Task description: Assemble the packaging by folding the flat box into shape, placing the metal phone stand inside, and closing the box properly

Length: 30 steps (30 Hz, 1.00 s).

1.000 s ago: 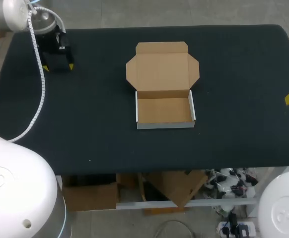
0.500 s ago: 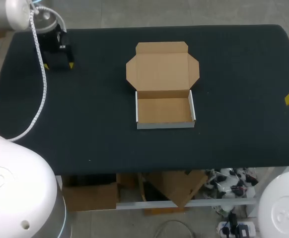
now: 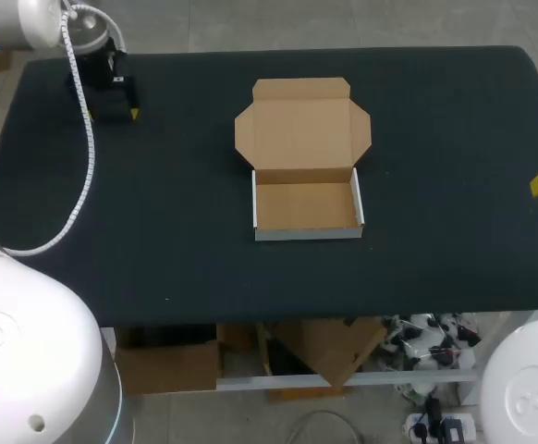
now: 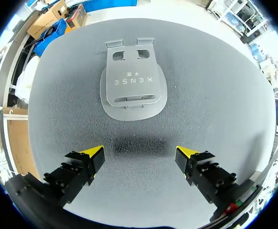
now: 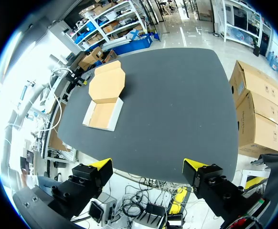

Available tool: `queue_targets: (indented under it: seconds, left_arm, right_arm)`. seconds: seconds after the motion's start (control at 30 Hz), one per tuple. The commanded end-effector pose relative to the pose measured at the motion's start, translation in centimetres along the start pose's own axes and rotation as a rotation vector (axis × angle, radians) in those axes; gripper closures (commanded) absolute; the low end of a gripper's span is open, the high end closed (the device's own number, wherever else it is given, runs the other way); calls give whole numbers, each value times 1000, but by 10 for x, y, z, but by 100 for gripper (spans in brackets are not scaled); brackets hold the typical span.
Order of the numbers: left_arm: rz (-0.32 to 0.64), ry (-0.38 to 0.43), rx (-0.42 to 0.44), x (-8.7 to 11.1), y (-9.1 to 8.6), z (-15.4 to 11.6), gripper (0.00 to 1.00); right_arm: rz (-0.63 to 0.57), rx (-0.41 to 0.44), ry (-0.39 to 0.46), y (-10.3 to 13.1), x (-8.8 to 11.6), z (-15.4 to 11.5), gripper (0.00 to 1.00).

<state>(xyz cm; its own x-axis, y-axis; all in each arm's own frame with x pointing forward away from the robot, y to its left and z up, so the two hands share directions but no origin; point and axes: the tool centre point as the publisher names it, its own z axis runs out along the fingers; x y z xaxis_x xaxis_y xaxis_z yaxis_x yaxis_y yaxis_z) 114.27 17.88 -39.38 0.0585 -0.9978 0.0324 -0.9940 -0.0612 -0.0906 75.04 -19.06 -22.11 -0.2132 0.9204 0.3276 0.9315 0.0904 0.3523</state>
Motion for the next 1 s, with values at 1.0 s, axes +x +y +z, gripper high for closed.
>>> queue_targets:
  seconds: [1.0]
  left_arm:
    - [0, -3, -6, 3, -20, 5, 0]
  right_arm:
    - [0, 1, 0, -1, 0, -2, 0]
